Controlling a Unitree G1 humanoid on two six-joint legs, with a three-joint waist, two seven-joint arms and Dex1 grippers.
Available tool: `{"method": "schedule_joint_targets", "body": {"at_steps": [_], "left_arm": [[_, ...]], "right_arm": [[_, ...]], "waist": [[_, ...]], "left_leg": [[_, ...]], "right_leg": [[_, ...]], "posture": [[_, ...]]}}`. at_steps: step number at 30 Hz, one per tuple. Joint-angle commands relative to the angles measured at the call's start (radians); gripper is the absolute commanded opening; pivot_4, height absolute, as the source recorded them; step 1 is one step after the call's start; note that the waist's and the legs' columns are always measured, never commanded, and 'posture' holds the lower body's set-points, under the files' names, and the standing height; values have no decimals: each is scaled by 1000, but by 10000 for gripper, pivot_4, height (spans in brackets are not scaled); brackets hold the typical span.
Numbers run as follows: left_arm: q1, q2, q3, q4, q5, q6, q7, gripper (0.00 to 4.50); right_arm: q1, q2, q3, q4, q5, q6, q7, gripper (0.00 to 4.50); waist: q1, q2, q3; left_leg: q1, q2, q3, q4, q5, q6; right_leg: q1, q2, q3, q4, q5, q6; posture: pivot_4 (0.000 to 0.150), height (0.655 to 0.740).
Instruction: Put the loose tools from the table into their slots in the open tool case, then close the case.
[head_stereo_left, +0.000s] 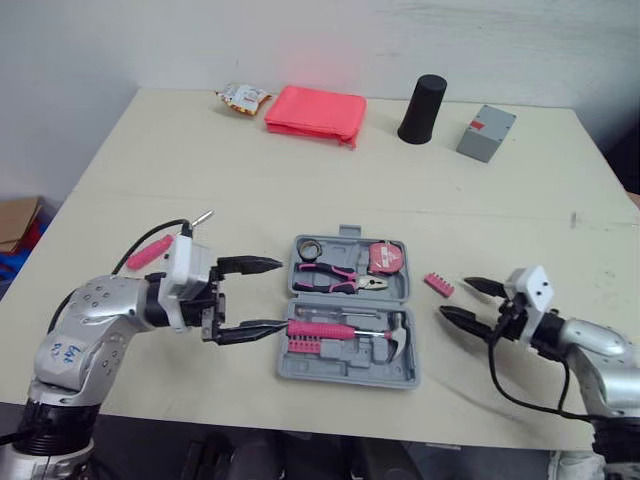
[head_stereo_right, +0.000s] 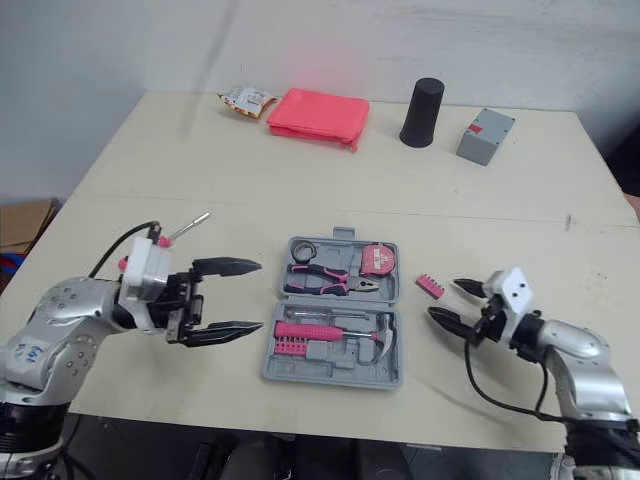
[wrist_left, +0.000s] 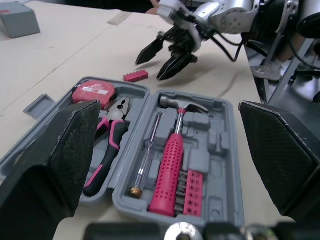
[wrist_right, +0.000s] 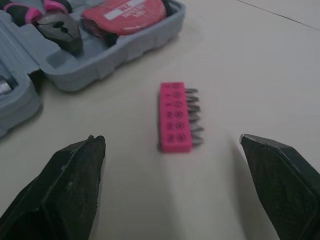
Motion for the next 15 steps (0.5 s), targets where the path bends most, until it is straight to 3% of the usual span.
{"method": "schedule_joint_targets", "body": {"at_steps": [1,12,15], "left_arm": [[-4,-3,-2,-32,-6,6,6,44672],[22,1,4,-65,2,17,13,44672],[24,-3,3,-65,5,14,16,45000]], "right_arm": [[-32,23,3,42,-18,-11,-17,45000],[-57,22,38,121,-95,-49,-27,45000],[-55,24,32,128,-101,-46,-40,36271]], "waist": [[1,0,0],[1,0,0],[1,0,0]], "left_leg": [[0,0,0,0,0,0],[1,0,0,3,1,0],[2,0,0,3,1,0]], "right_leg": [[0,0,0,0,0,0],[1,-1,0,4,0,0],[1,-1,0,5,0,0]], "posture": [[1500,7400],[1500,7400],[1500,7400]]}}
